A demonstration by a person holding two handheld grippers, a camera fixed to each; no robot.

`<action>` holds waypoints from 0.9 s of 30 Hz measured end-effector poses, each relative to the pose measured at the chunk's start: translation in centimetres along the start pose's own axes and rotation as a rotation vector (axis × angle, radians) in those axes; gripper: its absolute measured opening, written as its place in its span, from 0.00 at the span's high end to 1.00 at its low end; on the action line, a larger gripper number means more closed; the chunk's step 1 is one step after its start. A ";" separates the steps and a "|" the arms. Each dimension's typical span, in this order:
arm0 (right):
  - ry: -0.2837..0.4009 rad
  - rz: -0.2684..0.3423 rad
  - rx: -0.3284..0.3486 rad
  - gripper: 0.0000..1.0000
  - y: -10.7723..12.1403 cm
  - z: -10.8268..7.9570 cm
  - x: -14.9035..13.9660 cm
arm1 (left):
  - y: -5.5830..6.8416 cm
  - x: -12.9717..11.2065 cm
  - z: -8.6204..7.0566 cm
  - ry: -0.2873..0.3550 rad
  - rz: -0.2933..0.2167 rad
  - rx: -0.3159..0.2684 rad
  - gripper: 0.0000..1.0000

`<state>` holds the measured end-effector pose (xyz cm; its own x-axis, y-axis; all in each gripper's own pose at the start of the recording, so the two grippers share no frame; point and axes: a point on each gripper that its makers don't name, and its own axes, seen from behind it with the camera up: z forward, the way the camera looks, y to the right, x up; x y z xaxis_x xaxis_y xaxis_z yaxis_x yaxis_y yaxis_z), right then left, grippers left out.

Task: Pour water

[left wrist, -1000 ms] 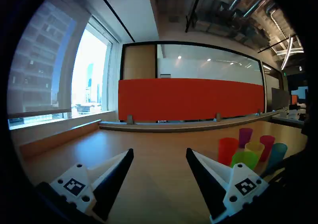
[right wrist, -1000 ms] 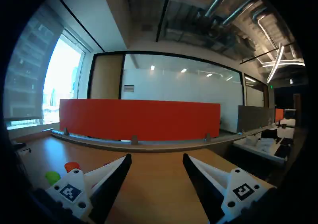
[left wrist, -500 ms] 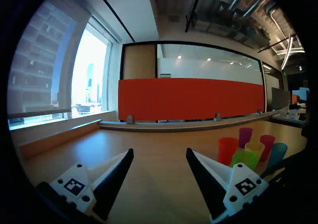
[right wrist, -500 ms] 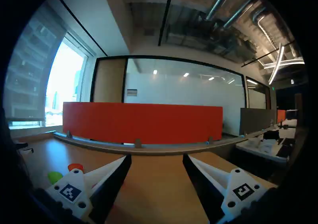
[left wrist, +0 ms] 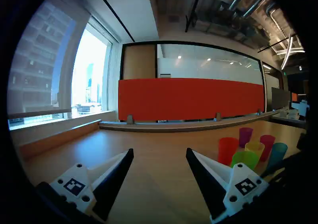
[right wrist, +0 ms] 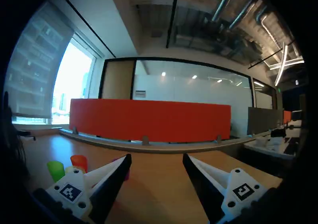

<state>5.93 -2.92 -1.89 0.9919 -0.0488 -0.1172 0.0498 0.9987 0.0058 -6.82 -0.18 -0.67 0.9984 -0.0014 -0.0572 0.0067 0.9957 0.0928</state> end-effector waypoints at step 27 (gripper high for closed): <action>-0.045 0.044 -0.026 0.00 2.0 1.1 -5.2 | -0.1 0.0 -0.1 0.000 0.000 0.000 0.02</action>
<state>0.98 -0.67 -0.21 0.9974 -0.0049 -0.0724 0.0037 0.9999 -0.0159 -6.82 -0.27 -0.74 0.9983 -0.0015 -0.0574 0.0068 0.9956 0.0930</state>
